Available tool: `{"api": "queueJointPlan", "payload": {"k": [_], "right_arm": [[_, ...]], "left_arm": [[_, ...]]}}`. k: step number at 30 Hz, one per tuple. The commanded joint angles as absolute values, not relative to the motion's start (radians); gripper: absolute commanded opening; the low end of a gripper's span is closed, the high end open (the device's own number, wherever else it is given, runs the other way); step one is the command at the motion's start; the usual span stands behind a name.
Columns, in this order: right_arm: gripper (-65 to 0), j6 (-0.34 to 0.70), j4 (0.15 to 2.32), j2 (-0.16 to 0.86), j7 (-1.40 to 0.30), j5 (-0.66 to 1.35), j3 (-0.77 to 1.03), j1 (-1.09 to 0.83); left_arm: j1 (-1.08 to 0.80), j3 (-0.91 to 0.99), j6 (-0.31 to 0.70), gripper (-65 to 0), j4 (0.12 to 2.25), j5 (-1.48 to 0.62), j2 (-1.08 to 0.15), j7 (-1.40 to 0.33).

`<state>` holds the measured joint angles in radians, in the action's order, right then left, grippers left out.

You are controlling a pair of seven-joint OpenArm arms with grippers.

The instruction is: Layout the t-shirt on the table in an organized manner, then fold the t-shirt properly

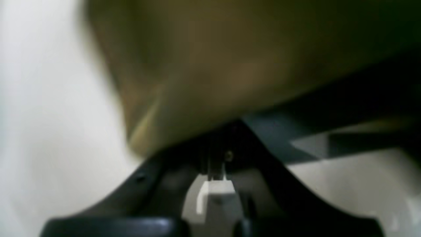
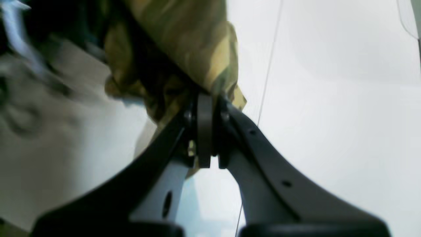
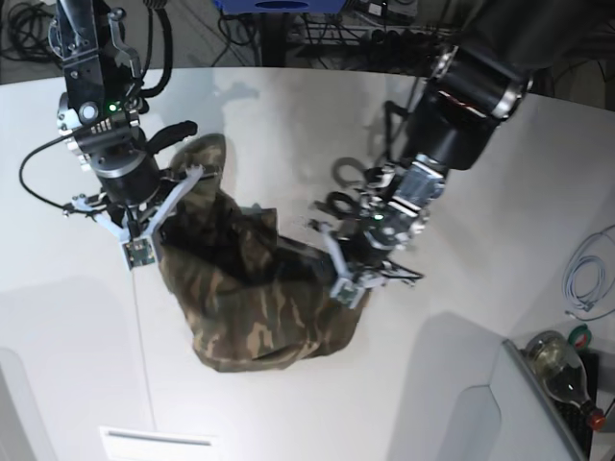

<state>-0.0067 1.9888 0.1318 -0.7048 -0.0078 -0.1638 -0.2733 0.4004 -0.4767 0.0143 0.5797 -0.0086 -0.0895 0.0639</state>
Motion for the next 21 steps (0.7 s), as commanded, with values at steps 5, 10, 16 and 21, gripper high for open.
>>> {"api": "queueJointPlan", "payload": {"k": [5, 10, 16, 21], "right_arm": [[-64.4, -0.005, 2.009, 0.17, -0.679, -0.012, -0.171, -0.278], [-64.4, -0.005, 2.009, 0.171, -0.679, -0.012, -0.173, -0.288], [-64.4, -0.005, 2.003, 0.165, -0.677, -0.007, -0.173, -0.228], [-64.4, -0.005, 2.003, 0.165, -0.679, -0.008, -0.173, -0.217]], "left_arm": [[0.39, -0.432, 0.004, -65.0, 0.676, -0.001, -0.216, -0.024], [0.265, -0.196, 0.01, -65.0, 0.917, -0.001, -0.294, -0.041], [0.096, -0.147, 0.01, -65.0, 1.181, 0.008, -0.288, -0.12], [0.07, -0.213, 0.01, -65.0, 1.216, -0.001, -0.269, -0.122]]}}
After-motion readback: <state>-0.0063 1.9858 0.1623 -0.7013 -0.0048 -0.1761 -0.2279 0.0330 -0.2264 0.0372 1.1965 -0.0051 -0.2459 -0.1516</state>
